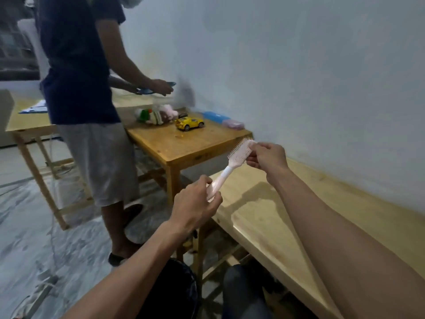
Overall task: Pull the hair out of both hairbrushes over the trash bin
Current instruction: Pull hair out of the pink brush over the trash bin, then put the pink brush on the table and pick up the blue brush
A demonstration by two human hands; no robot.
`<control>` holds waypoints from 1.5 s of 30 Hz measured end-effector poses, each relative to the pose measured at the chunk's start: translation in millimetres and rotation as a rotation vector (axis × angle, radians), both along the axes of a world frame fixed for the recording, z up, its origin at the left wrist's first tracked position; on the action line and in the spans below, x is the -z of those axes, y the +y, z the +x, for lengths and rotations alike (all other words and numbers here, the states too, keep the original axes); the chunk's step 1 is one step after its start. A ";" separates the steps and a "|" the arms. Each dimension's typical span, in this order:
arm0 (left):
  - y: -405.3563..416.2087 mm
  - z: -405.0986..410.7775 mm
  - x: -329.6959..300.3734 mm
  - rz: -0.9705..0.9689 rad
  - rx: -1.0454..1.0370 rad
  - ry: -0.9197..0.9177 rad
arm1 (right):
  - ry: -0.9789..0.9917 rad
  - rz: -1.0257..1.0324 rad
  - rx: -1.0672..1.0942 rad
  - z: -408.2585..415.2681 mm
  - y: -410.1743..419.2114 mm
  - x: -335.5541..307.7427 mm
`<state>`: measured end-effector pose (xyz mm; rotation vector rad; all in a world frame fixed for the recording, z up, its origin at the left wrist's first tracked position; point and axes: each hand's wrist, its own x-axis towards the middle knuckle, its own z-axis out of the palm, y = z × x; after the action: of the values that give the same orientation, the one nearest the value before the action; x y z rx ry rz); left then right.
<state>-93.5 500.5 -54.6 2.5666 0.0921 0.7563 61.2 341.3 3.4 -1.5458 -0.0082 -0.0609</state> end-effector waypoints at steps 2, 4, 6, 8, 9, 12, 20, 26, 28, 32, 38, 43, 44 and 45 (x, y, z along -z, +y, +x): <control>-21.7 15.1 -2.6 0.017 0.048 -0.009 | 0.018 -0.009 0.066 11.4 -33.2 -0.3; -46.4 31.2 -5.7 0.020 0.098 -0.005 | 0.057 -0.007 0.129 21.5 -68.0 2.1; -69.2 46.3 -6.2 0.026 0.139 0.015 | 0.099 0.004 0.177 29.7 -98.2 6.2; -91.3 59.4 -4.1 0.018 0.175 0.041 | 0.139 0.006 0.210 37.4 -124.5 11.5; -101.3 66.0 -1.3 0.012 0.195 0.052 | 0.157 0.002 0.221 40.2 -136.1 13.8; -129.1 87.3 10.4 0.005 0.254 0.079 | 0.199 -0.019 0.238 51.9 -165.5 22.2; -181.6 143.9 31.8 -0.051 0.346 0.141 | 0.300 -0.103 0.352 92.2 -219.1 52.7; -206.1 171.2 37.3 -0.079 0.371 0.204 | 0.337 -0.230 0.476 110.9 -238.5 62.7; -208.6 175.4 38.4 -0.130 0.378 0.221 | 0.328 -0.340 0.500 115.5 -237.4 62.1; -207.7 179.1 38.6 -0.202 0.394 0.234 | 0.313 -0.469 0.532 120.1 -234.2 60.1; -210.2 178.3 36.7 -0.176 0.405 0.276 | 0.329 -0.491 0.502 117.5 -235.3 56.7; -213.3 171.3 27.9 -0.219 0.362 0.268 | 0.322 -0.482 0.445 93.6 -251.2 41.3; -214.4 169.2 25.0 -0.223 0.350 0.241 | 0.319 -0.499 0.444 88.3 -257.7 35.2; -218.5 165.1 20.6 -0.221 0.353 0.203 | 0.309 -0.518 0.451 80.3 -267.4 27.2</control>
<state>71.5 281.9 -75.2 2.3502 -0.1989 0.3329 141.5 73.8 -23.8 -2.0347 0.6124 -0.1872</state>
